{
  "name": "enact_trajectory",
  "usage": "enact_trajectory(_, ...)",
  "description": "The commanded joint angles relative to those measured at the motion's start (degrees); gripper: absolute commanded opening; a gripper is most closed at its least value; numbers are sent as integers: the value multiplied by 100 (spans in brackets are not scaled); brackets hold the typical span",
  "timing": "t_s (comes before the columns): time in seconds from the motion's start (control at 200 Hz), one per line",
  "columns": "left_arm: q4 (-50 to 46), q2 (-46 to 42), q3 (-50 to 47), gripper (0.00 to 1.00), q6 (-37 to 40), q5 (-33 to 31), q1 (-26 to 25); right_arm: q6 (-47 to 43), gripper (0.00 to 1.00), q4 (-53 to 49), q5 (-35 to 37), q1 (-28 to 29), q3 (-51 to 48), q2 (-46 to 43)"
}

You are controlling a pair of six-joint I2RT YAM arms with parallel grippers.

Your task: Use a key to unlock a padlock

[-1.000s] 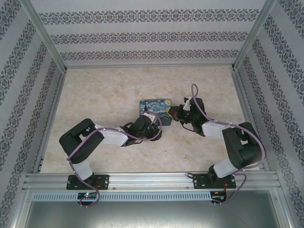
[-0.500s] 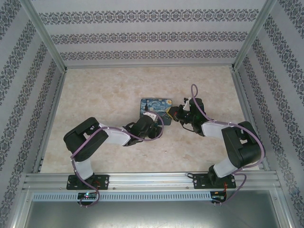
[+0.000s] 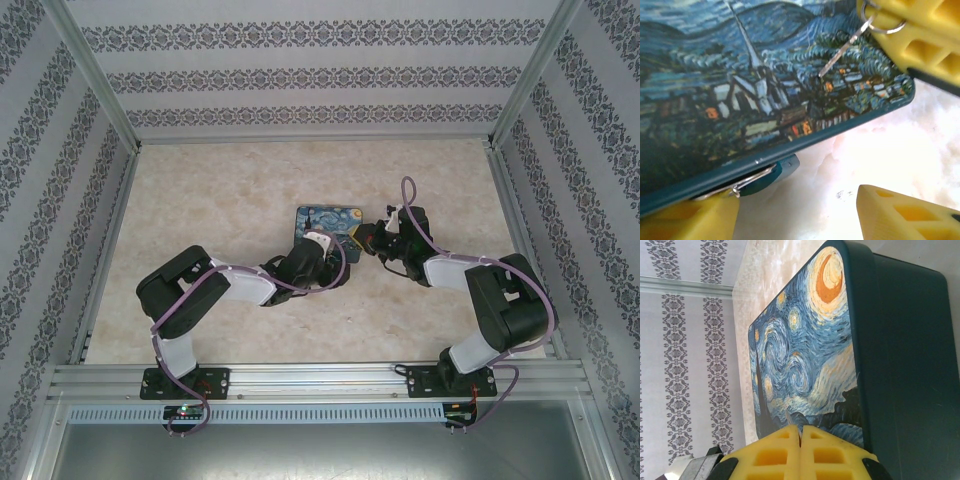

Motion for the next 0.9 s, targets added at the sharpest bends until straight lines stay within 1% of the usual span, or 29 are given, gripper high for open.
enact_trajectory(0.0, 650, 31, -133, 64, -494, 142, 127, -55, 0, -44, 86, 24, 36, 142)
enact_trajectory(0.19, 1167, 233, -280, 64, -1004, 309, 239, -49, 0, -27, 86, 24, 36, 142)
enact_trajectory(0.33, 1375, 388, -318, 64, -1199, 369, 249, -47, 0, -7, 97, 21, 19, 142)
enact_trajectory(0.45, 1757, 544, -419, 63, -1421, 470, 252, -47, 0, -2, 97, 19, 14, 147)
enact_trajectory(0.655, 2429, 552, -660, 60, -1893, 492, 249, -51, 0, -8, 94, 15, 10, 158)
enact_trajectory(0.759, 2549, 574, -687, 58, -2060, 470, 240, -54, 0, 17, 97, 16, -5, 172)
enact_trajectory(0.894, 2450, 634, -653, 54, -2137, 400, 243, -41, 0, 19, 105, 10, -25, 180)
